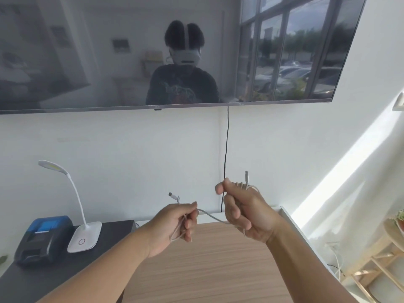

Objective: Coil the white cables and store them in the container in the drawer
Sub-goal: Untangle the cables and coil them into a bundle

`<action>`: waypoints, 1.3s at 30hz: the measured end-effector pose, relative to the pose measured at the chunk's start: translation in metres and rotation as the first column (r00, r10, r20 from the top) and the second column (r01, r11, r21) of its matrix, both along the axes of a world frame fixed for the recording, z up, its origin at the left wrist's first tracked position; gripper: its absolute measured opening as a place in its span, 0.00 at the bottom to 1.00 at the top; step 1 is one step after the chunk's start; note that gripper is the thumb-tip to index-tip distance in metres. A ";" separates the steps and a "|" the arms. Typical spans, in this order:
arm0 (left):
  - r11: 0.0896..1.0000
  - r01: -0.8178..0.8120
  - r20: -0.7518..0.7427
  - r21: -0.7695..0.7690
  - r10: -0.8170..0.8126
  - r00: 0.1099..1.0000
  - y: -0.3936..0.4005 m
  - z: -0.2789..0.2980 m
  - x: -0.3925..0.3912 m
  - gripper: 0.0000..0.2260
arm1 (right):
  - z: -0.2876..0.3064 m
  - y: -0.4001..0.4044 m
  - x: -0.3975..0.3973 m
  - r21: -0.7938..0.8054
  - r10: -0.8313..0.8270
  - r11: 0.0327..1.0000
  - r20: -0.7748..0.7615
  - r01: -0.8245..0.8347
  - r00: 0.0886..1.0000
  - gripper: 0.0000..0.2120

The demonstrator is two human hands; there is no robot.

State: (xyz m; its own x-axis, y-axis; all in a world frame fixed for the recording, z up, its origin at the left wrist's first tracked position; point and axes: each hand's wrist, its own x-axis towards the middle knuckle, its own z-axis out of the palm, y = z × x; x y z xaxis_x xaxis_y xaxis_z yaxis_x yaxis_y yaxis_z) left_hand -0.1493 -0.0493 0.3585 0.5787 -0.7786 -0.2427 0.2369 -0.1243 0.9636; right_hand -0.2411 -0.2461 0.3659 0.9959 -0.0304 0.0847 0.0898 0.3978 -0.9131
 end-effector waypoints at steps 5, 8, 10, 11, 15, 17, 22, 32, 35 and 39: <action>0.984 0.103 0.205 0.143 -0.131 0.970 -0.003 0.019 0.012 0.17 | -0.009 0.005 -0.005 -0.314 0.230 0.914 -0.120 -0.257 0.966 0.23; 0.956 0.104 0.369 0.274 -0.204 0.907 -0.007 0.030 0.015 0.25 | -0.015 0.007 -0.004 -0.375 0.259 0.878 -0.154 -0.299 0.954 0.25; 0.949 0.065 0.497 0.308 -0.219 0.840 -0.007 0.034 0.017 0.27 | -0.019 0.008 -0.002 -0.379 0.228 0.885 -0.153 -0.270 0.962 0.25; 0.948 0.046 0.555 0.315 -0.224 0.801 -0.007 0.034 0.017 0.28 | -0.020 0.007 -0.001 -0.376 0.203 0.893 -0.154 -0.247 0.967 0.25; 0.944 -0.172 0.769 0.280 -0.113 0.629 -0.009 0.031 0.016 0.33 | -0.023 0.010 0.005 -0.245 0.092 0.960 -0.175 -0.134 0.980 0.24; 0.935 -0.287 0.871 0.209 -0.045 0.489 -0.012 0.027 0.013 0.24 | -0.024 0.011 0.008 -0.192 0.027 0.980 -0.163 -0.059 0.986 0.24; 0.922 -0.302 0.942 0.241 -0.148 0.300 -0.013 0.022 0.006 0.13 | -0.020 0.010 0.012 -0.148 -0.026 0.989 -0.084 0.013 0.996 0.23; 0.813 -0.507 0.801 0.286 -0.493 -0.341 -0.011 0.053 -0.027 0.12 | -0.024 0.011 0.019 -0.193 -0.078 0.978 -0.017 0.074 0.997 0.19; 0.713 -0.584 0.759 0.389 -0.607 -0.236 -0.011 0.051 -0.035 0.17 | -0.022 0.013 0.022 -0.213 -0.164 0.963 0.020 0.164 0.986 0.21; 0.689 -0.579 0.783 0.436 -0.607 -0.132 -0.008 0.043 -0.042 0.17 | -0.022 0.013 0.026 -0.250 -0.241 0.932 0.111 0.262 0.964 0.21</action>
